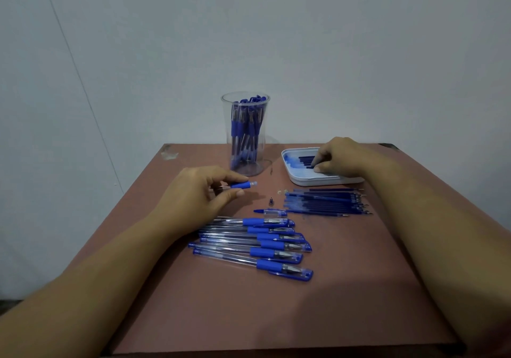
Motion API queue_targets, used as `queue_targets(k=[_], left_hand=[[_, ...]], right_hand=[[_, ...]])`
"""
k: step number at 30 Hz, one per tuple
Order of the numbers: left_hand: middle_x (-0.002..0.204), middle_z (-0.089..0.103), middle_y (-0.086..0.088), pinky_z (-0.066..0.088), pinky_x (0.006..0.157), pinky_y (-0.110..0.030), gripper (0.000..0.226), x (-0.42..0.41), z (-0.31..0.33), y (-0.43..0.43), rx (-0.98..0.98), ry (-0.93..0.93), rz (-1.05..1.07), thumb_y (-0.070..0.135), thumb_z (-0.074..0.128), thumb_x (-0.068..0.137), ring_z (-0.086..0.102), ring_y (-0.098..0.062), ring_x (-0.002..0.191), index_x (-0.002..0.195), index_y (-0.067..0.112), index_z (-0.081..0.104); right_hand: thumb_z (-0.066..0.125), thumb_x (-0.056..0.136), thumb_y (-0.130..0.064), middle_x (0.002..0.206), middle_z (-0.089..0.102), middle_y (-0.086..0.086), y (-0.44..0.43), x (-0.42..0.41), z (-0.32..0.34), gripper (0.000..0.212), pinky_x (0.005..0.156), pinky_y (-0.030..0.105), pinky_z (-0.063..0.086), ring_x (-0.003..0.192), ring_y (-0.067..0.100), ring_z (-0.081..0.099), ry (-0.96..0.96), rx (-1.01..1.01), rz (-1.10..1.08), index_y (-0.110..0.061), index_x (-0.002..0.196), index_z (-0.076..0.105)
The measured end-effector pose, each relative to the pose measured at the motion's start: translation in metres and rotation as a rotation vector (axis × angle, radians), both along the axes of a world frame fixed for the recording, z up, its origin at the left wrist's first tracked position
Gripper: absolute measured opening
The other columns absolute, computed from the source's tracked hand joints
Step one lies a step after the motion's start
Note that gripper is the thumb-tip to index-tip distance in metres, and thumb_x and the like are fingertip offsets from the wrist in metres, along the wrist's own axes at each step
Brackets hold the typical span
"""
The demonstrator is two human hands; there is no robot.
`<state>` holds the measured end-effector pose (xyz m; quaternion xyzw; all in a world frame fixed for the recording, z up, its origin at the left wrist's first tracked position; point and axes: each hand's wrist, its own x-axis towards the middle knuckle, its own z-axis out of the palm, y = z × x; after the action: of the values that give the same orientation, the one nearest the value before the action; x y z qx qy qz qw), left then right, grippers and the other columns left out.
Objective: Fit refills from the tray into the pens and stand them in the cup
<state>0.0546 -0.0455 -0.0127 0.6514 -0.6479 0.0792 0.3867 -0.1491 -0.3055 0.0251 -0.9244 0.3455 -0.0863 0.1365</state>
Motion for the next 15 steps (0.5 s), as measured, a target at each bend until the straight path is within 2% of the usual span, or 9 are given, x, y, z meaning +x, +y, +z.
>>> queue_targets(k=[7, 10, 12, 15], left_hand=[[0.084, 0.070, 0.020, 0.042, 0.064, -0.008, 0.023, -0.001, 0.001, 0.002, -0.012, 0.018, 0.031, 0.033, 0.075, 0.083, 0.063, -0.006, 0.073, 0.106, 0.035, 0.074], [0.087, 0.072, 0.019, 0.045, 0.064, -0.011, 0.023, 0.000, 0.001, 0.003, -0.004, 0.024, 0.032, 0.034, 0.074, 0.083, 0.063, -0.007, 0.072, 0.106, 0.036, 0.074], [0.087, 0.072, 0.018, 0.045, 0.063, -0.011, 0.023, -0.001, 0.001, 0.003, -0.004, 0.027, 0.033, 0.035, 0.074, 0.083, 0.062, -0.008, 0.073, 0.107, 0.036, 0.073], [0.085, 0.072, 0.015, 0.045, 0.064, -0.012, 0.023, -0.003, 0.001, 0.003, -0.006, 0.049, 0.021, 0.034, 0.075, 0.083, 0.062, -0.008, 0.072, 0.106, 0.034, 0.074]], right_hand=[[0.064, 0.093, -0.024, 0.098, 0.067, -0.001, 0.008, -0.003, 0.007, 0.005, 0.069, 0.026, 0.041, 0.081, 0.008, 0.057, 0.020, -0.027, 0.008, -0.022, 0.091, 0.068], [0.061, 0.094, -0.028, 0.093, 0.066, -0.002, 0.030, -0.012, 0.026, 0.004, 0.069, 0.028, 0.043, 0.083, 0.012, 0.059, -0.149, -0.037, 0.033, -0.026, 0.092, 0.063], [0.064, 0.092, -0.028, 0.085, 0.067, -0.004, 0.055, -0.020, 0.043, 0.003, 0.070, 0.025, 0.046, 0.079, 0.011, 0.060, -0.247, 0.000, 0.091, -0.028, 0.089, 0.065], [0.069, 0.089, -0.026, 0.081, 0.068, -0.015, 0.093, -0.029, 0.050, 0.003, 0.070, 0.013, 0.046, 0.076, -0.001, 0.061, -0.266, 0.042, 0.171, -0.030, 0.088, 0.069]])
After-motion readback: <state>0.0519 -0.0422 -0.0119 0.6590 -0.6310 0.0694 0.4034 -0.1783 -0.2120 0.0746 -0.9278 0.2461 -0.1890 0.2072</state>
